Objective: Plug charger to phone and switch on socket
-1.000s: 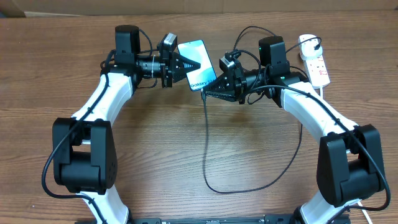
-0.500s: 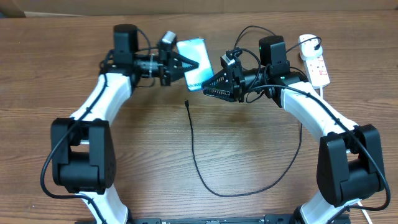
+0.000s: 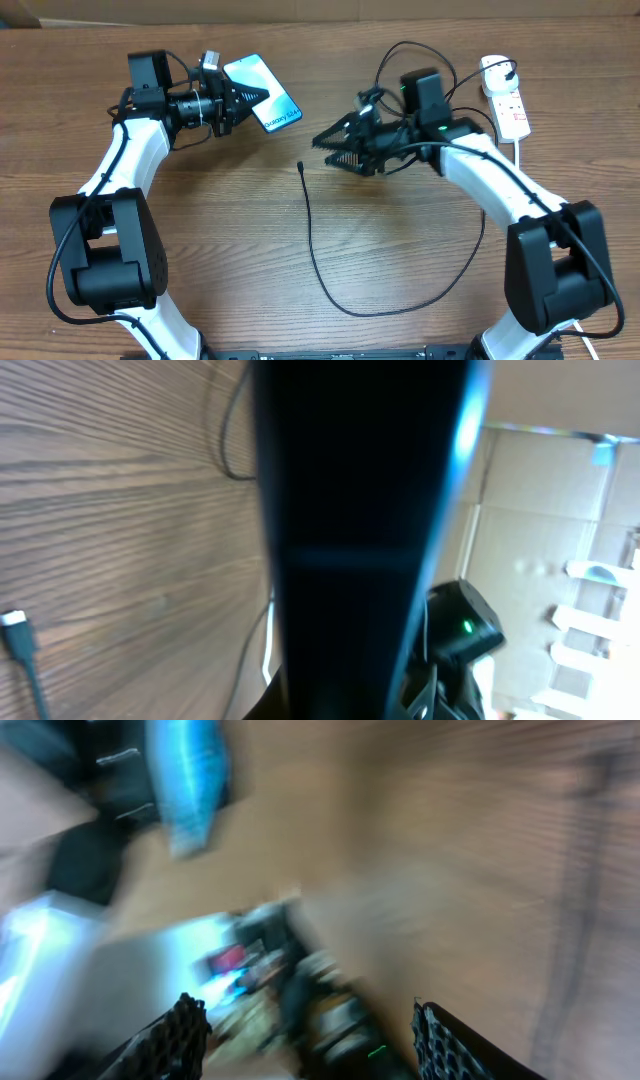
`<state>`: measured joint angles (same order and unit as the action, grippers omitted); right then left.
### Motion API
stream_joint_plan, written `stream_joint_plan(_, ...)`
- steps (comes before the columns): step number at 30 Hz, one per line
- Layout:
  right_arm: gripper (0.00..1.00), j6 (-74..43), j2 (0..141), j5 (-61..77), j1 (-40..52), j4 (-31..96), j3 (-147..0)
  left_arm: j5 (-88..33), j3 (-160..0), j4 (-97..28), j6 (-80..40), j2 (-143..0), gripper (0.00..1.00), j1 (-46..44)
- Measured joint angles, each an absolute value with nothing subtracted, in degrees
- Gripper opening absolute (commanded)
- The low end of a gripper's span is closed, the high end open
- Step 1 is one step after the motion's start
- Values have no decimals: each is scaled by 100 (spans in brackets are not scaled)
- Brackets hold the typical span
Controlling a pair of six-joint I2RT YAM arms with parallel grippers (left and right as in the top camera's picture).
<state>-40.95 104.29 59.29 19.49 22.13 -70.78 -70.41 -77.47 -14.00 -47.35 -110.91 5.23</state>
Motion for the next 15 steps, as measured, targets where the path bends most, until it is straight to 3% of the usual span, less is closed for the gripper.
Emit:
stream_joint_plan(9, 66, -3573, 10431, 2668, 2773, 2681, -7078, -6027, -7749, -2032, -4056, -11091, 4, 537)
stream_joint_plan(15, 66, -3190, 10431, 1529, 3037, 2388, -7078, -5194, -7741, -2630, -4003, -11091, 4, 786)
